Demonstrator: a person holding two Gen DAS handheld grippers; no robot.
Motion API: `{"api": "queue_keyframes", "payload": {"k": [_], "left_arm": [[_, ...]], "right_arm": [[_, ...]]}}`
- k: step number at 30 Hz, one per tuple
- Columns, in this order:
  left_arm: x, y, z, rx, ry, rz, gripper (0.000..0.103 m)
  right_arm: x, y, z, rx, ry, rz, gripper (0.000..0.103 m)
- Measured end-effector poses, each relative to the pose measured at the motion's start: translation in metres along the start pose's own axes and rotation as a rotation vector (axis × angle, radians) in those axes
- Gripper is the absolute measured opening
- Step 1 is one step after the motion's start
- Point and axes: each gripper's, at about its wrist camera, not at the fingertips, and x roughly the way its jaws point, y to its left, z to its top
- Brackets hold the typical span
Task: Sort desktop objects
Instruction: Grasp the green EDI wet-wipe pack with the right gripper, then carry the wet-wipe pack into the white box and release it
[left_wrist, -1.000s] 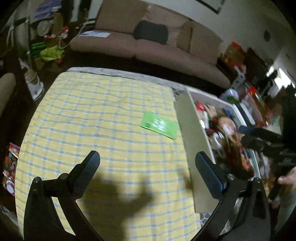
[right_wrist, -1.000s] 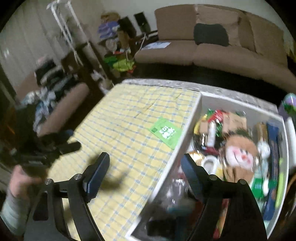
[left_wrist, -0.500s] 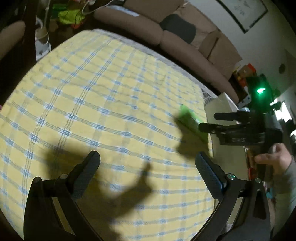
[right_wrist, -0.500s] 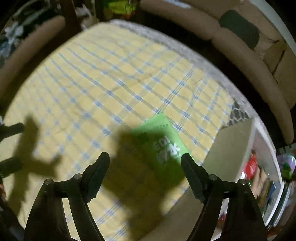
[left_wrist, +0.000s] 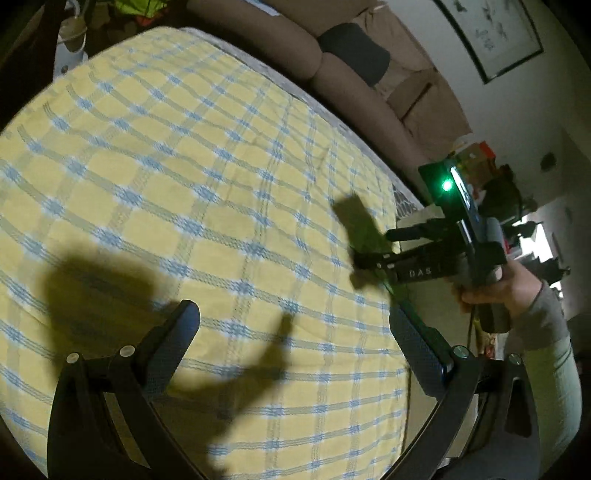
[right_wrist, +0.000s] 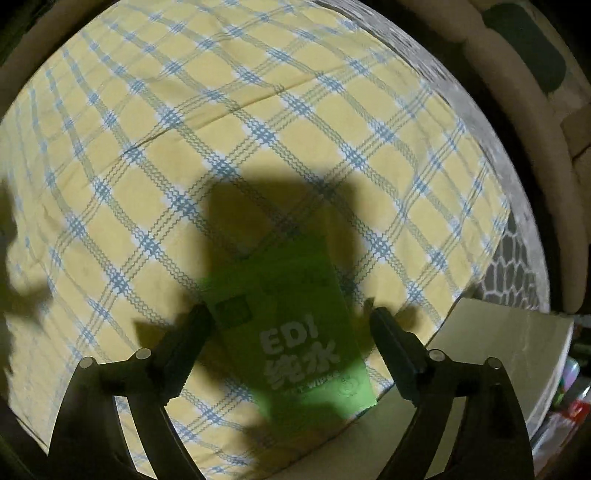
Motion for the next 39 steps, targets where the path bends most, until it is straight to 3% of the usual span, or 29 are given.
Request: {"api": "queue_keyframes", "payload": {"k": [1,6,13,16,20,22,23,24,29,33,39], "left_arm": [[0.002,0.0,-0.001,-0.002,0.007,-0.008,0.103],[0.005,-0.009,-0.009,0.013,0.023,-0.022,0.103],[0.011,-0.037,-0.047,0.091,0.13,-0.062,0.103],[0.01,-0.048,-0.062,0.134,0.11,-0.073,0.103],[0.006,-0.058,-0.078,0.174,0.052,-0.035,0.102],[0.008,-0.063,-0.084,0.212,0.03,0.037,0.082],[0.01,-0.065,-0.087,0.234,0.029,0.073,0.046],[0.012,-0.067,-0.089,0.245,0.035,0.088,0.022],[-0.004,-0.087,-0.1,0.323,-0.038,0.073,0.01],[-0.021,-0.12,-0.116,0.396,-0.064,0.025,0.01],[-0.041,-0.17,-0.141,0.486,-0.052,-0.059,0.01]], "right_arm": [[-0.002,-0.002,-0.003,0.01,-0.011,0.044,0.07],[-0.011,-0.006,-0.02,0.114,-0.074,0.12,0.048],[-0.03,0.003,-0.063,0.348,-0.191,0.512,0.047],[-0.04,0.023,-0.081,0.391,-0.234,0.643,0.047],[-0.046,0.041,-0.106,0.466,-0.261,0.739,0.047],[-0.051,0.044,-0.111,0.489,-0.276,0.78,0.047],[-0.058,0.05,-0.113,0.501,-0.288,0.788,0.047],[-0.064,0.059,-0.121,0.513,-0.303,0.794,0.047],[-0.076,0.066,-0.138,0.573,-0.35,0.804,0.047],[-0.092,0.065,-0.157,0.613,-0.412,0.844,0.047],[-0.127,0.051,-0.217,0.643,-0.516,0.872,0.047]]}}
